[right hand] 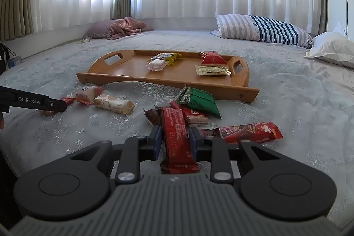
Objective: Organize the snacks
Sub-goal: 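Grasp the red Biscoff pack with the left tool while the right tool grasps a red bar, then carry the Biscoff pack and red bar onto the wooden tray with both tools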
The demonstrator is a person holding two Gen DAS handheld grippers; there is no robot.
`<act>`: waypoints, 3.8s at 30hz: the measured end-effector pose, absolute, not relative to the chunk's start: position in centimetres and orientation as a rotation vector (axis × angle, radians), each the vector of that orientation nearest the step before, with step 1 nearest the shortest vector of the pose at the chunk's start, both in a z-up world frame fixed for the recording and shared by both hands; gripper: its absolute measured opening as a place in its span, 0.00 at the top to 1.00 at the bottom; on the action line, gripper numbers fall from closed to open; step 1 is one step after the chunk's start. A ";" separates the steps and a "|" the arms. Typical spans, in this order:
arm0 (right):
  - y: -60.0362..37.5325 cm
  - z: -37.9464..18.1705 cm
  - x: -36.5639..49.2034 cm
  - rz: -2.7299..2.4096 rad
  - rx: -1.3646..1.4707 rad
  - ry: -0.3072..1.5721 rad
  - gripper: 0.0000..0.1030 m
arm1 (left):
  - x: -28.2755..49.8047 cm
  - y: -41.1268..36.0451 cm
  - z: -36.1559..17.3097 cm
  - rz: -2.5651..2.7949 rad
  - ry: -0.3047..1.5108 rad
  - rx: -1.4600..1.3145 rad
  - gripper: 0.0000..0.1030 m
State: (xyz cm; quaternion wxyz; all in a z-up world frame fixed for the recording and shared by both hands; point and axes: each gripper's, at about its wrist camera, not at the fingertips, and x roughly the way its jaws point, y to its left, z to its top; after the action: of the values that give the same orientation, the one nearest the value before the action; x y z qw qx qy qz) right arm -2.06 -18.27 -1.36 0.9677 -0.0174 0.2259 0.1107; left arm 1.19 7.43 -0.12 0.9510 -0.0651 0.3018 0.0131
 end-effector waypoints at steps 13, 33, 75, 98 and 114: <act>-18.1 -1.4 -2.4 0.214 -0.019 0.458 0.70 | 0.9 5.3 0.0 -0.006 0.566 -0.033 0.67; -18.3 -1.4 -2.4 0.193 0.039 0.458 0.72 | 1.8 6.6 -0.3 0.027 0.600 -0.110 0.70; -17.6 6.0 24.9 0.181 0.185 0.704 0.72 | 25.9 3.8 9.2 -0.097 0.614 -0.103 0.70; -14.3 1.6 32.0 0.089 0.116 0.807 0.72 | 35.6 3.1 1.8 -0.031 0.721 -0.071 0.69; -14.2 0.9 32.1 0.086 0.118 0.789 0.72 | 36.3 2.9 0.4 -0.020 0.730 -0.055 0.69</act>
State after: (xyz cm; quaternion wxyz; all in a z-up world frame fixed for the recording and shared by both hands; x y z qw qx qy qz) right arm 32.15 -14.19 0.95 0.9206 0.0573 0.3839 0.0416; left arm 36.33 2.89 0.42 0.9336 -0.0268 0.3571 -0.0097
